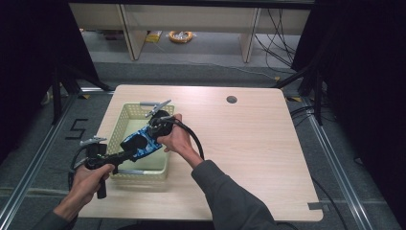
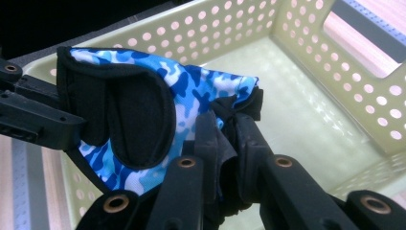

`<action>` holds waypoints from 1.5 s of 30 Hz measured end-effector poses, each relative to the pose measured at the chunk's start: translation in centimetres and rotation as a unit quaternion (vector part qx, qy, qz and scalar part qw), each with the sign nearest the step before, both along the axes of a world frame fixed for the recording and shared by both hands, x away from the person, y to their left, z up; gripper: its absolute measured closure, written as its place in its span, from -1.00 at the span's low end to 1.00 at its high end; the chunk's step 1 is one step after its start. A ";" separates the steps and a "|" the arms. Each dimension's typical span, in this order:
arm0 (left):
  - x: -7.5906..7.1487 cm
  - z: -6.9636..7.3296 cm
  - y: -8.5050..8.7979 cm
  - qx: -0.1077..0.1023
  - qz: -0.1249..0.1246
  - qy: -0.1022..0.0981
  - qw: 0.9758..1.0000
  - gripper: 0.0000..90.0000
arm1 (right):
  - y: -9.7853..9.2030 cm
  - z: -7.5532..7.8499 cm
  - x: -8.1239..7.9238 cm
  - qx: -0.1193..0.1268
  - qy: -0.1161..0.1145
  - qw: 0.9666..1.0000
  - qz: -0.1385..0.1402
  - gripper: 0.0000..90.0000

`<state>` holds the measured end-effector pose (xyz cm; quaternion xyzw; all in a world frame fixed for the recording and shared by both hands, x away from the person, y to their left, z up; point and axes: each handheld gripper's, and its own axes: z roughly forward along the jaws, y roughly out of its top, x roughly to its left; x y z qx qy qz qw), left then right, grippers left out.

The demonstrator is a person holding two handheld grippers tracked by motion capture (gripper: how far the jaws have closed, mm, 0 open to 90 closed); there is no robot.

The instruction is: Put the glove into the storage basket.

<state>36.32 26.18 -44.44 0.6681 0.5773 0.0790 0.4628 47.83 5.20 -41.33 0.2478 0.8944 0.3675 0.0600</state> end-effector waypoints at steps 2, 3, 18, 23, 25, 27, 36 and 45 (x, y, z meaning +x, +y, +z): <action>0.0 0.0 0.0 0.001 0.002 0.000 1.000 0.77 | 0.1 -0.1 0.1 -0.002 0.002 1.000 0.000 0.82; 0.0 0.0 0.0 0.002 0.005 0.000 1.000 0.77 | 0.1 -0.1 0.1 -0.002 0.002 1.000 0.000 0.82; 0.6 -1.5 0.2 0.002 0.008 0.029 1.000 0.71 | 1.7 -1.5 1.0 -0.033 0.018 0.999 0.002 0.83; 0.6 -1.6 0.4 0.010 -0.004 0.036 0.999 0.63 | 2.3 -2.0 0.9 -0.052 0.019 0.998 0.005 0.82; 0.7 -1.8 0.1 -0.001 0.004 0.040 0.999 0.58 | 2.8 -2.4 1.0 -0.062 0.027 0.998 0.005 0.82; 0.7 -1.8 0.1 -0.001 0.003 0.044 0.999 0.49 | 3.0 -2.7 1.2 -0.073 0.019 0.997 0.008 0.82; 0.8 -1.6 0.2 -0.004 0.005 0.058 0.998 0.15 | 3.4 -3.2 1.4 -0.102 0.015 0.995 0.011 0.82; 0.9 -0.8 0.7 0.002 0.029 0.046 0.999 -0.01 | 3.2 -3.5 1.9 -0.117 0.009 0.993 0.014 0.82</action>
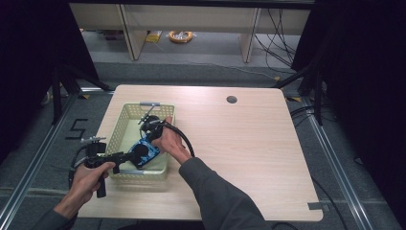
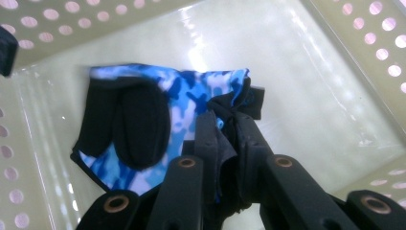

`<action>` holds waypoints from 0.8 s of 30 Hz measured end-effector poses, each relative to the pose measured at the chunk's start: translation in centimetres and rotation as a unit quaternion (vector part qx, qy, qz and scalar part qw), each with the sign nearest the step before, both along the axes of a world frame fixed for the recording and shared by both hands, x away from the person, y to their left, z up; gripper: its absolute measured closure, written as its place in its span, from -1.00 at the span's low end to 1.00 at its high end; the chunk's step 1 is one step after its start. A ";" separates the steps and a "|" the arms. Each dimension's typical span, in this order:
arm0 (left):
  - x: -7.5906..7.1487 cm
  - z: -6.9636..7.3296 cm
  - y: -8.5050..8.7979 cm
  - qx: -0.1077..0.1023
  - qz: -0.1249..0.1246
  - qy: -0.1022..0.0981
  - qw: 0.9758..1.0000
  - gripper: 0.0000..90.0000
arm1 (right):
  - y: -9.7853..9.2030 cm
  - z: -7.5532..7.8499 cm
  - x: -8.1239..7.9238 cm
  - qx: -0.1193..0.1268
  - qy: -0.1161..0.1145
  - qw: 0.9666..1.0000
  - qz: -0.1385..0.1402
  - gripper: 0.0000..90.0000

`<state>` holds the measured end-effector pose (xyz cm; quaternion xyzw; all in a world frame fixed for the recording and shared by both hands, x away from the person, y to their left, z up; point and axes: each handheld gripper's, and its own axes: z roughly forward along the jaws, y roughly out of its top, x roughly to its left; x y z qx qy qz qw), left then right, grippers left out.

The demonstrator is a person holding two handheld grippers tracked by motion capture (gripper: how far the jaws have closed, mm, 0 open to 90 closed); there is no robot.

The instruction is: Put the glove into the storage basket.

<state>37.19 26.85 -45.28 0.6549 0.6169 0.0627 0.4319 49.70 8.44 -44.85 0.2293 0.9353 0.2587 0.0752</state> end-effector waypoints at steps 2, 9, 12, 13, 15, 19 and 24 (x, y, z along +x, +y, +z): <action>0.0 0.4 0.1 0.007 0.002 -0.012 1.000 -0.01 | -0.1 0.0 0.1 0.000 -0.001 1.000 0.002 0.82; -0.7 1.4 -0.6 -0.002 -0.012 -0.030 0.999 -0.04 | 0.1 -0.2 0.1 -0.005 0.003 1.000 0.009 0.82; -0.9 1.5 -0.9 0.003 -0.013 -0.038 0.999 -0.05 | 0.2 -0.3 0.0 -0.007 0.007 1.000 0.005 0.82; -1.0 1.5 -1.1 0.004 -0.019 -0.035 0.999 -0.05 | 0.2 -0.3 0.1 -0.009 0.003 1.000 0.009 0.82; -1.3 1.3 -1.4 0.005 -0.024 -0.035 0.999 -0.06 | 0.3 -0.4 0.2 -0.011 0.004 1.000 0.012 0.81; -1.7 1.0 -1.8 -0.008 -0.034 -0.028 0.999 -0.12 | 0.3 -0.6 0.1 -0.013 0.013 1.000 0.004 0.79; -2.7 1.4 -2.6 -0.015 -0.051 -0.036 0.998 -0.18 | 0.3 -0.8 0.2 -0.022 0.012 1.000 0.004 0.76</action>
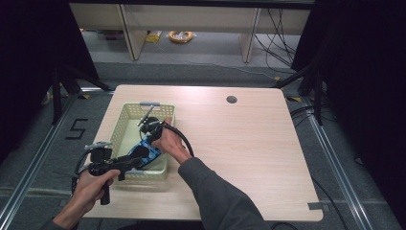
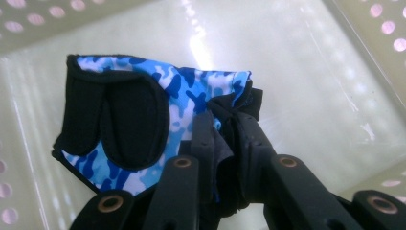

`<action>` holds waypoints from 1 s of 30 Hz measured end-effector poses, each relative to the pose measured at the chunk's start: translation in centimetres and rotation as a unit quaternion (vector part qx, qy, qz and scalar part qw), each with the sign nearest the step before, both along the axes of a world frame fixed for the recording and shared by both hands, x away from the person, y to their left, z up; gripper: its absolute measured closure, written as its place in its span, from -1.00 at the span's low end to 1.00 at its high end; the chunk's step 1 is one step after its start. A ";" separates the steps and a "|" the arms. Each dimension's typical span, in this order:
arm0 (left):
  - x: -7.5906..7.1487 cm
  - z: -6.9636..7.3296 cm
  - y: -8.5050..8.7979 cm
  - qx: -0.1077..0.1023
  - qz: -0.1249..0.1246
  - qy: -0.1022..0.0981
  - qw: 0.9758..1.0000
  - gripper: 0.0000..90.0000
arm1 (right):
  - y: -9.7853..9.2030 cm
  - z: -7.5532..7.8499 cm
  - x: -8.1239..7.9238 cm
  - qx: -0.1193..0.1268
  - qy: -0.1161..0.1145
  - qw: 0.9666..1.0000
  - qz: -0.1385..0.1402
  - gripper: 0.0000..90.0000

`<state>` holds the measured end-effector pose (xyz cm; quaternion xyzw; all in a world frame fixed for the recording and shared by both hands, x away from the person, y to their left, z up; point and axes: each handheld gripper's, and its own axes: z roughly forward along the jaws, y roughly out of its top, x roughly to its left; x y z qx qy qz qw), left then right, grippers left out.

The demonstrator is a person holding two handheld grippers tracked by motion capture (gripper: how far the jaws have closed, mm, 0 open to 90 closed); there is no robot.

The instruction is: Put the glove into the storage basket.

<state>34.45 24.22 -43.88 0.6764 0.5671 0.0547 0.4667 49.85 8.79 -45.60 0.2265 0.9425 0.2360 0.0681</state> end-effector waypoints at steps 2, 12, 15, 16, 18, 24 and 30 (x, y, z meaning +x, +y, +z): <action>-0.3 0.1 -0.1 -0.003 -0.007 -0.002 1.000 -0.20 | 0.1 0.0 0.0 -0.002 -0.004 1.000 0.005 0.75; -2.3 0.9 -1.3 -0.011 -0.039 -0.021 0.999 -0.20 | 0.3 0.3 -0.2 -0.016 -0.020 1.000 -0.012 0.39; -3.1 1.2 -2.0 -0.008 -0.053 -0.035 0.998 -0.25 | 0.1 1.0 -0.5 0.005 -0.029 0.999 -0.014 0.24; -3.1 1.2 -2.0 -0.008 -0.053 -0.035 0.998 -0.27 | 0.1 1.0 -0.5 0.005 -0.029 0.999 -0.014 0.24; -3.3 1.3 -2.4 0.002 -0.059 -0.044 0.997 -0.30 | -0.1 1.8 -0.9 0.031 -0.026 0.999 -0.010 0.17; -3.9 1.2 -3.0 0.014 -0.071 -0.053 0.996 -0.33 | -0.9 3.2 -2.1 0.065 -0.034 0.997 0.001 0.11; -4.4 0.7 -3.5 0.027 -0.075 -0.064 0.995 -0.37 | -2.6 4.6 -3.3 0.096 -0.045 0.994 0.004 0.07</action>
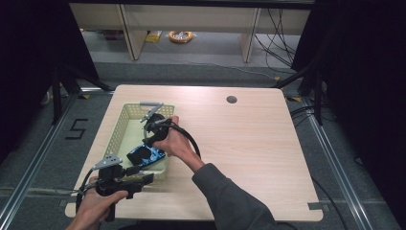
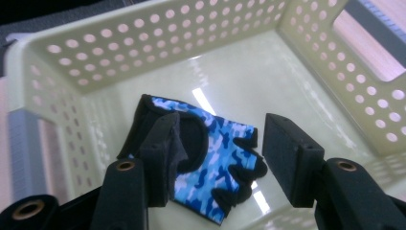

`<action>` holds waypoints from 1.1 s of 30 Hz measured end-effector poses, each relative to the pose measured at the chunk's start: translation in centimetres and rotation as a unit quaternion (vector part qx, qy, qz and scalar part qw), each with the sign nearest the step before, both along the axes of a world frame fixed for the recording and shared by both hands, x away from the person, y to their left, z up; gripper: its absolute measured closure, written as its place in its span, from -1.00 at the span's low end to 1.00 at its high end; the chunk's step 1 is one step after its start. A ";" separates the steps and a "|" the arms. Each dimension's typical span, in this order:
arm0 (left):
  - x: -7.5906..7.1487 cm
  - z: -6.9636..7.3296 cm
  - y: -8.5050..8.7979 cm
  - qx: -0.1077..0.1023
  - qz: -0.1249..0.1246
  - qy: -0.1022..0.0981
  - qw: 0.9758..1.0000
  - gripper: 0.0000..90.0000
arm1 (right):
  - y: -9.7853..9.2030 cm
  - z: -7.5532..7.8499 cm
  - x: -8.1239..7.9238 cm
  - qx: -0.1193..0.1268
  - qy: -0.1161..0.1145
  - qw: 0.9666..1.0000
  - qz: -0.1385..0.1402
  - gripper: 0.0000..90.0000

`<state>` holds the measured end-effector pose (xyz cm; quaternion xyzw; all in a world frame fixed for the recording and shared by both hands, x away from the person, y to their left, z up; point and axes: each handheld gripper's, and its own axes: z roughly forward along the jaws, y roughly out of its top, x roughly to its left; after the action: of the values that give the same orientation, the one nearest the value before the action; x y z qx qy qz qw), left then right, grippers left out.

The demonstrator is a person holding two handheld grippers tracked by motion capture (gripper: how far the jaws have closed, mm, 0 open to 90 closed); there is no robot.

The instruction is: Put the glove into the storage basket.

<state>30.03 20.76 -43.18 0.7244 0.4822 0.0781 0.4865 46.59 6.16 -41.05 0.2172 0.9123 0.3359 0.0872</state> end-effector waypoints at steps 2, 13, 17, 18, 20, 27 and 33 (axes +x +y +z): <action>0.0 -0.1 0.0 -0.002 -0.001 -0.001 1.000 -0.43 | -0.8 0.3 -0.5 0.008 -0.001 1.000 -0.001 0.06; -0.5 -1.6 -0.2 0.021 0.003 -0.004 1.000 -0.65 | -5.6 1.0 -2.5 0.053 -0.004 0.998 -0.017 0.03; -0.8 -2.0 -0.2 0.010 0.000 -0.009 1.000 -0.65 | -7.8 1.0 -3.2 0.070 -0.011 0.997 -0.025 0.03; -0.8 -2.0 -0.2 0.010 0.000 -0.009 1.000 -0.65 | -7.8 1.0 -3.2 0.070 -0.011 0.997 -0.025 0.03; -0.8 -2.1 -0.2 0.024 0.000 -0.020 1.000 -0.66 | -8.6 1.1 -3.6 0.083 -0.014 0.996 -0.032 0.03; -0.9 -2.4 -0.5 0.032 0.001 -0.023 0.999 -0.65 | -10.6 1.0 -4.8 0.090 -0.012 0.995 -0.034 0.03; -1.0 -2.8 -0.7 0.027 -0.002 -0.025 0.999 -0.65 | -12.5 0.7 -5.8 0.104 -0.026 0.993 -0.039 0.02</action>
<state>28.99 20.10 -45.95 0.7360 0.4662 0.1087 0.4787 40.81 -6.35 -40.36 0.2519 0.8606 0.4309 0.1008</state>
